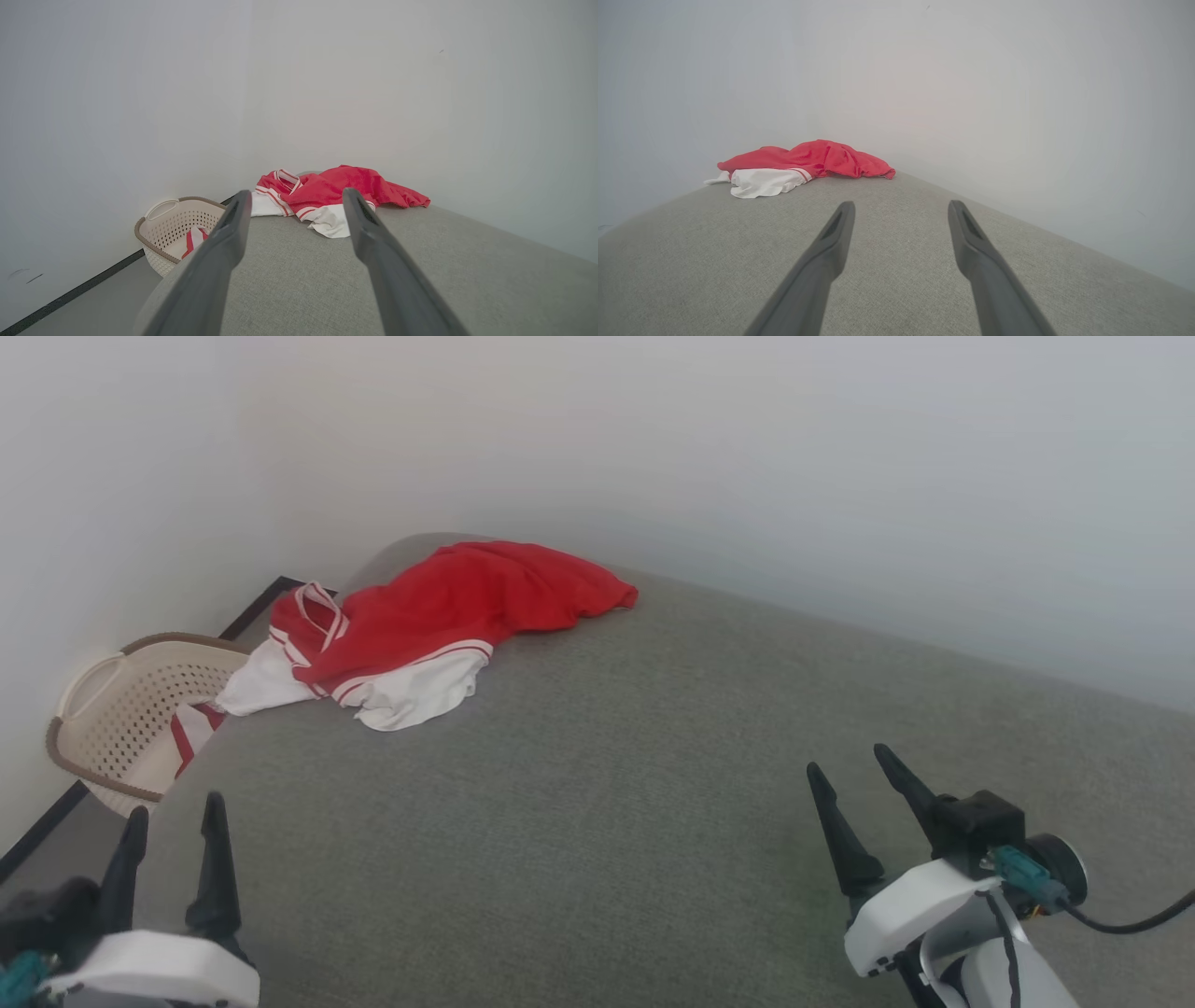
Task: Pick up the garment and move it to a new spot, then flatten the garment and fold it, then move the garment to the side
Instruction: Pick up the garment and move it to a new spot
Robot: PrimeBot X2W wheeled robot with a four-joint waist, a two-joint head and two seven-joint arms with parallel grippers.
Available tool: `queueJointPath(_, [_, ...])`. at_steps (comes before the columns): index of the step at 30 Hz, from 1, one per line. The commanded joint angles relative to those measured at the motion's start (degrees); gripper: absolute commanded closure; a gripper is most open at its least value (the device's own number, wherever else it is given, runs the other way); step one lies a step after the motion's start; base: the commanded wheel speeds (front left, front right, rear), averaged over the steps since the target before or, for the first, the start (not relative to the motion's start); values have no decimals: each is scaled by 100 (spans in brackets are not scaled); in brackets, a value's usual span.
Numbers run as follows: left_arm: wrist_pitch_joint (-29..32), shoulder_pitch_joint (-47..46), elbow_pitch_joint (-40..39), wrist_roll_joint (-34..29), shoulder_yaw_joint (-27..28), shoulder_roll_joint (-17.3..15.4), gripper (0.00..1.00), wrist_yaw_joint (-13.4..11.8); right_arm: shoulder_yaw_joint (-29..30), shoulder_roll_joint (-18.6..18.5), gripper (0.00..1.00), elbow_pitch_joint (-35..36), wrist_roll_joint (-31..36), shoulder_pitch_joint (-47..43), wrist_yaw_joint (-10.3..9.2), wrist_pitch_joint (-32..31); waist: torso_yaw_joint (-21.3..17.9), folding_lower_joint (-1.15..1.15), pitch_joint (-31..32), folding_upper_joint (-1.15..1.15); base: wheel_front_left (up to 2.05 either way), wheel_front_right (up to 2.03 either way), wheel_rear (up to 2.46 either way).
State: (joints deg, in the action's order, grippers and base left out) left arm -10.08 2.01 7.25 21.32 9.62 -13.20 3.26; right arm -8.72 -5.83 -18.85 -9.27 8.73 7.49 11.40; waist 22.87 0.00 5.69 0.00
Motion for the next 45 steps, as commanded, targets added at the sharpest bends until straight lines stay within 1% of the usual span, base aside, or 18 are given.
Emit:
queueJointPath(1, [25,-161,15,67,22,13,0,-26,18,-46,0,23,-7,77,0,17,-75,0,-67,0,0,0,0])
queueJointPath(7, [75,-516,129,185,56,-69,0,-34,63,-117,0,121,29,121,0,-56,-268,0,-241,0,0,0,0])
queueJointPath(10, [78,-804,202,119,40,-211,0,-7,76,-201,0,224,43,177,0,-123,-429,0,-430,0,0,0,0])
queueJointPath(12, [80,-1043,269,186,49,-242,0,7,81,-263,0,335,40,242,0,-178,-544,0,-606,0,0,0,0])
queueJointPath(19, [126,-1914,667,212,55,-520,0,33,78,-512,0,713,44,519,0,-368,-937,0,-1325,0,0,0,0])
queueJointPath(24, [154,-2602,1099,215,5,-715,0,70,68,-683,0,1025,78,730,0,-518,-1160,0,-1903,0,0,0,0])
queueJointPath(27, [239,-3044,1493,229,-48,-815,0,81,64,-780,0,1212,91,859,0,-605,-1267,0,-2260,0,0,0,0])
queueJointPath(31, [512,-3734,2179,291,-110,-979,0,100,38,-890,0,1458,115,1031,0,-718,-1394,0,-2742,0,0,0,0])
queueJointPath(32, [676,-4026,2550,271,-158,-1064,0,75,43,-953,0,1569,120,1100,0,-770,-1446,0,-2960,0,0,0,0])
queueJointPath(34, [849,-4349,2924,334,-153,-1102,0,48,36,-980,0,1665,143,1161,0,-815,-1495,0,-3151,0,0,0,0])
queueJointPath(40, [1499,-5178,4102,397,-275,-1266,0,25,48,-1107,0,1883,170,1273,0,-918,-1622,0,-3558,0,0,0,0])
queueJointPath(45, [2072,-5655,5005,431,-378,-1288,0,-27,59,-1168,0,2040,219,1270,0,-1029,-1681,0,-3745,0,0,0,0])
